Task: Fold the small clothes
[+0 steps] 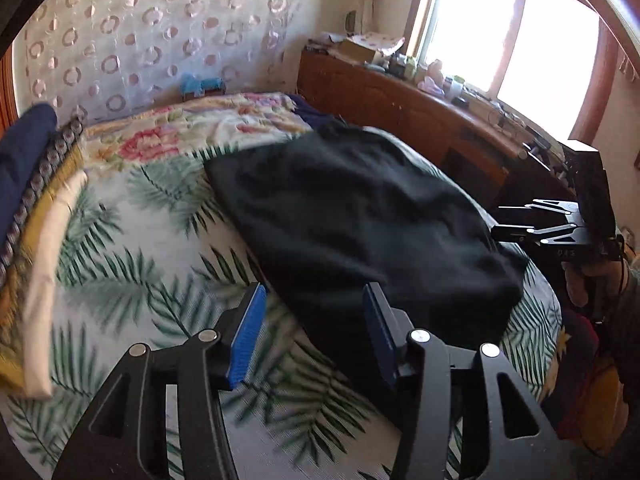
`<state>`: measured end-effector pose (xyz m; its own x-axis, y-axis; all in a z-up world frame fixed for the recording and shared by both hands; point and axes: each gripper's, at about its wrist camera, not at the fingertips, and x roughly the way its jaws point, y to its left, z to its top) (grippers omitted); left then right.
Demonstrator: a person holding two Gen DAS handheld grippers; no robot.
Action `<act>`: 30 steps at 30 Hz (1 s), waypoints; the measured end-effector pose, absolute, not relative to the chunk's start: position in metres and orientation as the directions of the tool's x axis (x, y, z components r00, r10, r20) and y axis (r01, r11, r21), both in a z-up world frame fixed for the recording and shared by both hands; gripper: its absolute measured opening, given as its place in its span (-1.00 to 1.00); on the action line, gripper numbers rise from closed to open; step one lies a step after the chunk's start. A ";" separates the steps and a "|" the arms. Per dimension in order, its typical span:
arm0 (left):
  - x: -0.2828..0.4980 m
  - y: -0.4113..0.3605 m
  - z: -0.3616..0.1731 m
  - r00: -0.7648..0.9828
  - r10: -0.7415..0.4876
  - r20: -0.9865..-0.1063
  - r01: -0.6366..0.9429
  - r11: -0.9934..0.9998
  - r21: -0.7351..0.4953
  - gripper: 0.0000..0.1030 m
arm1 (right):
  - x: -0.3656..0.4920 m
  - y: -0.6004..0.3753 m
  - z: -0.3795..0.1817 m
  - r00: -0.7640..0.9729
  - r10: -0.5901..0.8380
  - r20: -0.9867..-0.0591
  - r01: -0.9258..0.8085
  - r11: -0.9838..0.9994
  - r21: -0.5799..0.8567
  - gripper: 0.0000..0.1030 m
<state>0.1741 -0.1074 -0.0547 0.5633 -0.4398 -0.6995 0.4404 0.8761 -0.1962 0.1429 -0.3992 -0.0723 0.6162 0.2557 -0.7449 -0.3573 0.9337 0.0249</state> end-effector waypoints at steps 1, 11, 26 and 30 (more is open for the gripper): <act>0.169 -0.109 -0.057 0.550 -0.449 -0.704 0.445 0.871 -0.208 0.00 | 0.141 -0.403 -0.077 0.612 0.248 -0.751 -0.346 0.938 0.027 0.10; 0.122 -0.134 -0.082 0.436 -0.501 -0.747 0.482 0.831 -0.276 0.00 | 0.136 -0.402 -0.093 0.606 0.229 -0.762 -0.308 0.950 0.040 0.08; 0.110 -0.130 -0.052 0.503 -0.562 -0.657 0.502 0.808 -0.307 -0.92 | 0.093 -0.420 -0.081 0.647 0.357 -0.674 -0.377 0.918 0.125 -0.84; 0.136 -0.117 -0.006 0.579 -0.575 -0.578 0.487 0.812 -0.321 -0.92 | 0.103 -0.434 -0.041 0.717 0.411 -0.563 -0.382 0.907 0.176 -0.84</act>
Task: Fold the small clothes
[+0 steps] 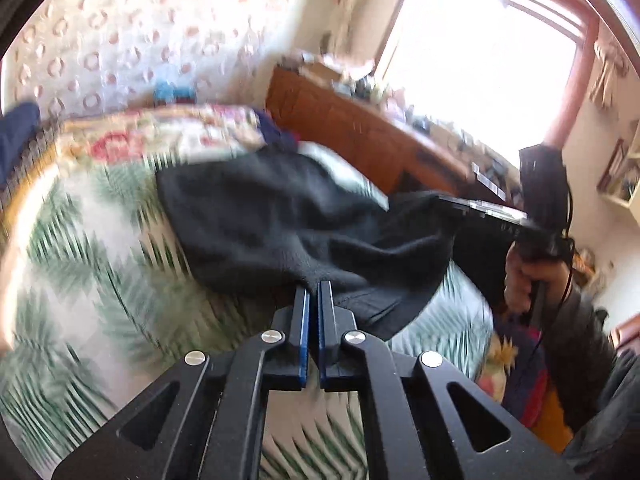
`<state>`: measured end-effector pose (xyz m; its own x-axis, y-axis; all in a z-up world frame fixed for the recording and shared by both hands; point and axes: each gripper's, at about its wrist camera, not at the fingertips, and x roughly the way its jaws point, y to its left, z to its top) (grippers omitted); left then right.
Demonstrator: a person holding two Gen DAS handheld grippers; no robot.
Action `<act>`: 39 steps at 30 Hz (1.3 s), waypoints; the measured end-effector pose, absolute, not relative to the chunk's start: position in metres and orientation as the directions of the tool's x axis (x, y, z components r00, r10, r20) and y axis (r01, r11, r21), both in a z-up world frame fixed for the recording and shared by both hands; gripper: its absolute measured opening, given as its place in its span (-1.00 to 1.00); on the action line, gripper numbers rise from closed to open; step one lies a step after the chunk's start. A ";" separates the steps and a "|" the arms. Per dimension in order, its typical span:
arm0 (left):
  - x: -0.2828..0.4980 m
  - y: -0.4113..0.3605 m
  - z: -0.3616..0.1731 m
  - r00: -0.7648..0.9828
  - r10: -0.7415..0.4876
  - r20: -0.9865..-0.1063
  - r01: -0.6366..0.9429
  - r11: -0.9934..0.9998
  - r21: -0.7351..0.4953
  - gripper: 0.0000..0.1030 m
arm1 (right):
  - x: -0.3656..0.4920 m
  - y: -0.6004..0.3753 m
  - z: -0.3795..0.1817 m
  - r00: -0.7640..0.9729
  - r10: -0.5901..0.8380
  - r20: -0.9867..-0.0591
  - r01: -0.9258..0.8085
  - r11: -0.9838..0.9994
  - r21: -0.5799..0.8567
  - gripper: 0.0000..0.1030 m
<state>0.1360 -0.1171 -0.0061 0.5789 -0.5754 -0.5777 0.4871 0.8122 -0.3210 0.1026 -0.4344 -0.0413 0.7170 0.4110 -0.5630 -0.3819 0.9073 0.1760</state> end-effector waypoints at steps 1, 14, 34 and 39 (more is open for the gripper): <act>0.144 -0.115 0.001 0.597 -0.568 -0.567 0.478 0.819 -0.317 -0.92 | 0.109 -0.436 -0.032 0.730 0.415 -0.543 -0.385 0.906 0.176 -0.84; 0.327 -0.083 -0.007 0.668 -0.392 -0.632 0.269 0.920 -0.286 -0.92 | 0.295 -0.387 0.005 0.749 0.364 -0.554 -0.374 0.922 0.100 -0.84; 0.340 -0.100 -0.063 0.532 -0.417 -0.737 0.268 0.909 -0.321 -0.10 | 0.331 -0.357 -0.039 0.636 0.348 -0.689 -0.352 0.925 0.142 0.54; 0.351 -0.105 -0.074 0.506 -0.422 -0.753 0.253 0.906 -0.338 -0.05 | 0.348 -0.348 -0.051 0.594 0.364 -0.717 -0.355 0.919 0.172 0.54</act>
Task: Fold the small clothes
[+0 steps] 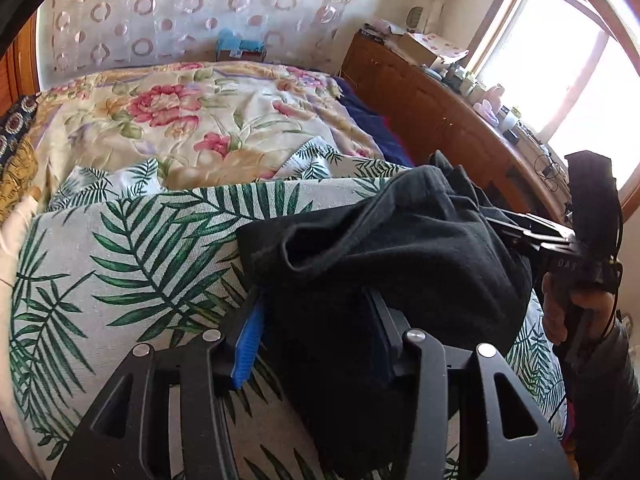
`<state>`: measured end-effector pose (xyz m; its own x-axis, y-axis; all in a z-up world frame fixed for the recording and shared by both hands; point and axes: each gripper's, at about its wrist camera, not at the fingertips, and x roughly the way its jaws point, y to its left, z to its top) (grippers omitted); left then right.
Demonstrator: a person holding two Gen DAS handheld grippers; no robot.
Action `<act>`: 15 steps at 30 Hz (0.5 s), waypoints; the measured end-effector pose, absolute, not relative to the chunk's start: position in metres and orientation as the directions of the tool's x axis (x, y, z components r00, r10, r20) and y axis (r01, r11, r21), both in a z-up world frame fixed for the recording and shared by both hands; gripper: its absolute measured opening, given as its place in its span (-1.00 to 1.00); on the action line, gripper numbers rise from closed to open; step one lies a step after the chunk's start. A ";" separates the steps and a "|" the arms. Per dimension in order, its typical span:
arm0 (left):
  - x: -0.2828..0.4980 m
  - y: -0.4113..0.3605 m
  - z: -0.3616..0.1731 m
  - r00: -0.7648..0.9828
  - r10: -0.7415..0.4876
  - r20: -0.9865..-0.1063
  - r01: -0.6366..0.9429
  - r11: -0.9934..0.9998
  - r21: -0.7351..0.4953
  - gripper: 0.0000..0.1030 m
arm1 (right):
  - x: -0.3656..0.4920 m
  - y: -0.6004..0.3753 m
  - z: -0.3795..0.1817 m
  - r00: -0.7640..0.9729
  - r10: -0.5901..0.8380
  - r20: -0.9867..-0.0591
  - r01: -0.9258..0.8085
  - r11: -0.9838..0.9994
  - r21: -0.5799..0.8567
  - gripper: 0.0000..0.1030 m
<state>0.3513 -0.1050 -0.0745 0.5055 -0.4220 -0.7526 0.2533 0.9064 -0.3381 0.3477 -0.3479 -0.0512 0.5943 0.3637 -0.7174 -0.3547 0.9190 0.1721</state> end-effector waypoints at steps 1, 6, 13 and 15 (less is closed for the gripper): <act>0.353 -0.104 -0.076 0.500 -0.432 -0.751 0.249 0.902 -0.353 -0.05 | 0.353 -0.348 -0.054 0.585 0.364 -0.725 -0.356 0.918 0.174 0.54; 0.361 -0.095 -0.080 0.500 -0.473 -0.726 0.212 0.879 -0.427 -0.07 | 0.362 -0.347 -0.056 0.548 0.391 -0.739 -0.352 0.910 0.221 0.53; 0.359 -0.096 -0.076 0.495 -0.519 -0.697 0.230 0.851 -0.472 -0.86 | 0.357 -0.344 -0.054 0.511 0.476 -0.715 -0.405 0.868 0.288 -0.40; 0.350 -0.095 -0.062 0.531 -0.507 -0.679 0.246 0.859 -0.449 -0.87 | 0.353 -0.341 -0.048 0.549 0.449 -0.705 -0.397 0.882 0.253 -0.53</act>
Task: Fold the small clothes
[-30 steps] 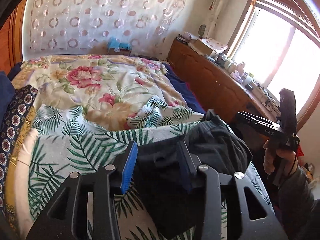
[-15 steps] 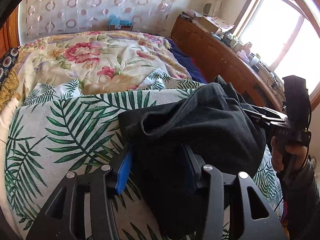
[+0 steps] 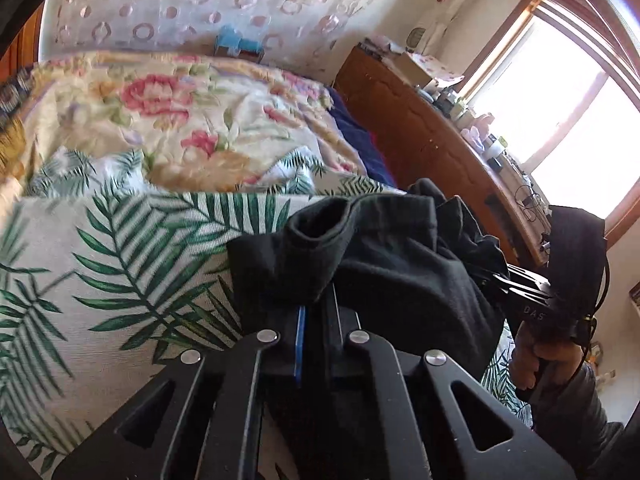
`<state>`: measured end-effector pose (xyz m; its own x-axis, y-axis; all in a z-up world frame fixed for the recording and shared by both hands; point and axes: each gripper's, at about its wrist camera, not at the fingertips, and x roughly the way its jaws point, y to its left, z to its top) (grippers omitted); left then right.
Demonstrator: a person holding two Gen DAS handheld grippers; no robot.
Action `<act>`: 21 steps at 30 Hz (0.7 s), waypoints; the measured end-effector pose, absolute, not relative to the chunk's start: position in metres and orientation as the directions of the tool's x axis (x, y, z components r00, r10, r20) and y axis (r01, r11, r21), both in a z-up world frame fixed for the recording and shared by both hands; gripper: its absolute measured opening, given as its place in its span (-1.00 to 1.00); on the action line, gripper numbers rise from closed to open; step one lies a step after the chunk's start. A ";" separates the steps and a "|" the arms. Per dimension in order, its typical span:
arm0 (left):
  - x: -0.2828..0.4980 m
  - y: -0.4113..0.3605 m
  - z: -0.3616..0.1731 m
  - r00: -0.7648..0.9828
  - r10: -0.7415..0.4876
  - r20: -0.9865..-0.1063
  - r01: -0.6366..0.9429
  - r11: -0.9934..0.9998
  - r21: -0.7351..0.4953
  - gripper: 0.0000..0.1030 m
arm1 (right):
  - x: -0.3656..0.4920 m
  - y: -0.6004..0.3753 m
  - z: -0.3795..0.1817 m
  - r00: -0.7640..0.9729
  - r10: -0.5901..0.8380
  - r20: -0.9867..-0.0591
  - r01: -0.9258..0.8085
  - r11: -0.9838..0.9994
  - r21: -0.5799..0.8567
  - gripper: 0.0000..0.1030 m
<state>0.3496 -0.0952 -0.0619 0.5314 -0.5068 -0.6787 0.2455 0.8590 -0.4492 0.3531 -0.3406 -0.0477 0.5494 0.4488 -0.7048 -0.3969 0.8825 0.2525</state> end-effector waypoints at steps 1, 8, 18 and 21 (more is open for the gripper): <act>0.343 -0.093 -0.053 0.548 -0.515 -0.659 0.257 0.853 -0.453 -0.87 | 0.349 -0.341 -0.045 0.570 0.437 -0.696 -0.393 0.889 0.236 -0.57; 0.302 -0.060 -0.001 0.637 -0.534 -0.556 0.296 0.835 -0.464 -0.88 | 0.321 -0.330 0.001 0.664 0.450 -0.597 -0.422 0.885 0.197 -0.62; 0.356 -0.069 -0.050 0.561 -0.491 -0.666 0.254 0.868 -0.426 -0.87 | 0.319 -0.319 0.004 0.670 0.372 -0.643 -0.398 0.910 0.111 -0.62; 0.371 -0.081 -0.070 0.538 -0.448 -0.714 0.256 0.894 -0.368 -0.47 | 0.328 -0.321 -0.018 0.643 0.339 -0.687 -0.363 0.924 0.117 -0.62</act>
